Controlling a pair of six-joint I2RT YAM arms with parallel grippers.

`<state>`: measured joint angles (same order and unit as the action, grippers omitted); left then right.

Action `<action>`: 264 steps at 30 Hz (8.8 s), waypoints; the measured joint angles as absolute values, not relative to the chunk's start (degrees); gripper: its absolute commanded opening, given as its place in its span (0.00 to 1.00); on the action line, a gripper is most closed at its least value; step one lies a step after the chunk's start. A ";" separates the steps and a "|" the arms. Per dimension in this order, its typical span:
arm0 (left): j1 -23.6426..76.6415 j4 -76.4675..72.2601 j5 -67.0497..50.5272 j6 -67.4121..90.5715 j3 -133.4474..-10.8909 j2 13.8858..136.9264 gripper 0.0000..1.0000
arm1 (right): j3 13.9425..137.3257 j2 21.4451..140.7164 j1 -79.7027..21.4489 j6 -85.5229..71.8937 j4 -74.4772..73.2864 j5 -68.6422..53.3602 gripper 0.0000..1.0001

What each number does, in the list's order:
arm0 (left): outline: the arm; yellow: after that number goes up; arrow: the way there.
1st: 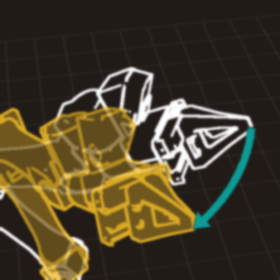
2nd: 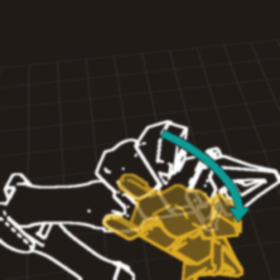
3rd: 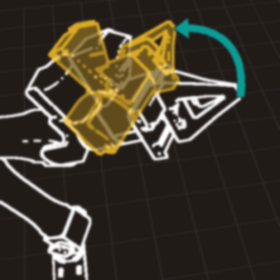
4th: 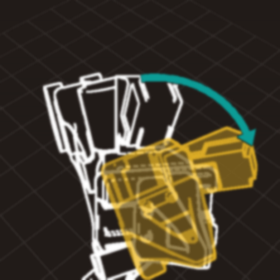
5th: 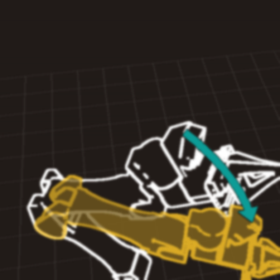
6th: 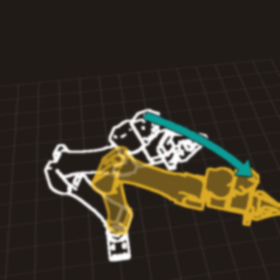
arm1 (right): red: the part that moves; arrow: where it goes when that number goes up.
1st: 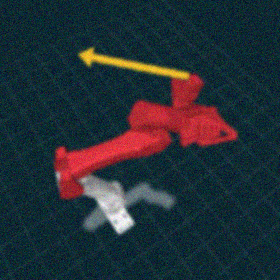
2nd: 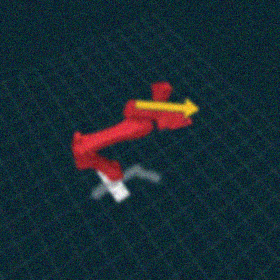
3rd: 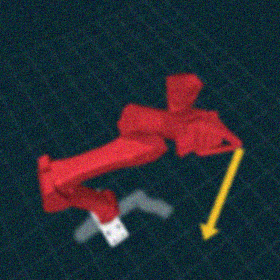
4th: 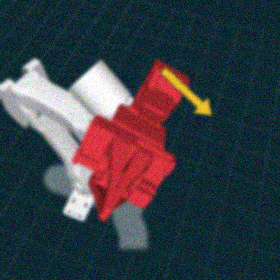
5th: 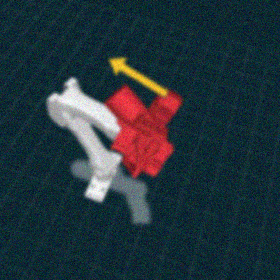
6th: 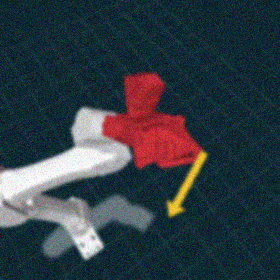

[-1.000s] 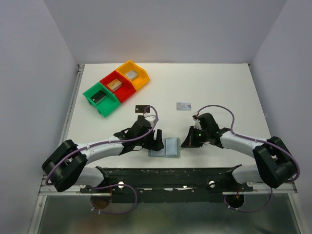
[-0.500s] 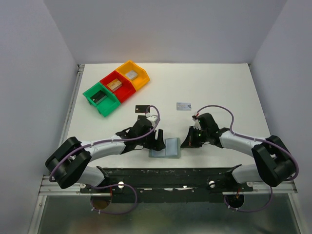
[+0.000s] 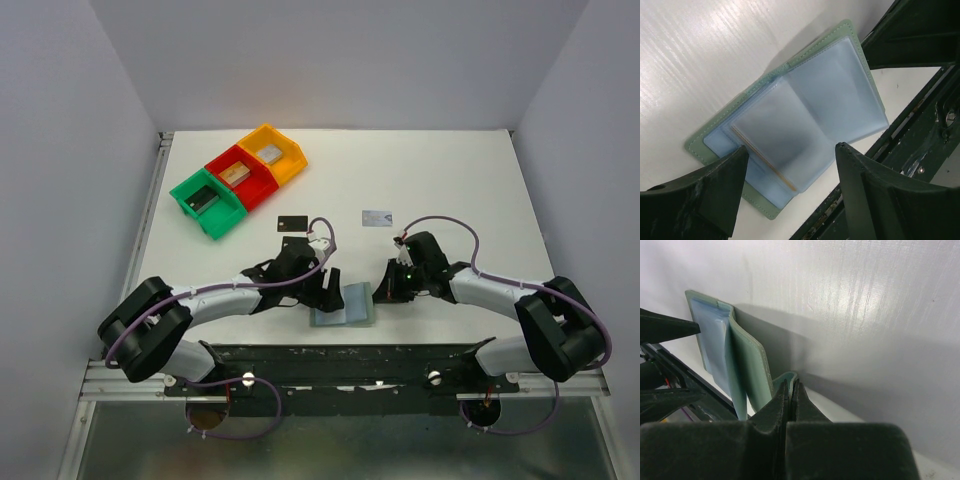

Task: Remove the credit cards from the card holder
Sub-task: Remove the credit card from the card holder.

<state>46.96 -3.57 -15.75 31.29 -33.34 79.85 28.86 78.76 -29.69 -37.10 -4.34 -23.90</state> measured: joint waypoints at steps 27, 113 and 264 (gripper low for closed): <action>48.62 -3.33 -17.65 28.64 -37.23 81.89 0.80 | 28.86 78.61 -29.69 -37.04 -5.06 -23.81 0.03; 49.23 1.54 -2.00 32.86 -35.75 77.06 0.65 | 31.97 87.53 -29.95 -39.46 2.52 -35.77 0.40; 46.94 -17.52 -6.85 37.78 -28.01 84.20 0.00 | 28.03 94.24 -32.69 -52.14 29.30 -43.35 0.39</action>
